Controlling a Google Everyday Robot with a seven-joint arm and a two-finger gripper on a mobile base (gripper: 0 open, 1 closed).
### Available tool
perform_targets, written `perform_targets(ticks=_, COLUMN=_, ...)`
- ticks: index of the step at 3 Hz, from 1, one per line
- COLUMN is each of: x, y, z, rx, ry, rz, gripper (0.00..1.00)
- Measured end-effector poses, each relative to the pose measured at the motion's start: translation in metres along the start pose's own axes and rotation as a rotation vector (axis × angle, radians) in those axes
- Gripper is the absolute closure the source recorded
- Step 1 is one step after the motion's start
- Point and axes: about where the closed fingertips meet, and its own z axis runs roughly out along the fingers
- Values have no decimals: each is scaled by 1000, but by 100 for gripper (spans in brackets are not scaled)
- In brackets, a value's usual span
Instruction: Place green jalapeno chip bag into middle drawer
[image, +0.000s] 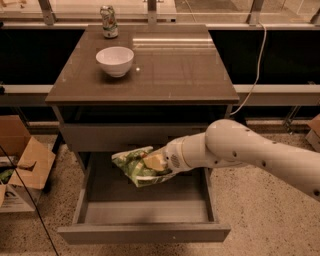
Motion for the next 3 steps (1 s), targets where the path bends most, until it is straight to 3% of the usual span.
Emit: perform_targets(ticks=3, x=102, y=-79, z=75, rx=-86, ry=76, rz=193, gripper=100)
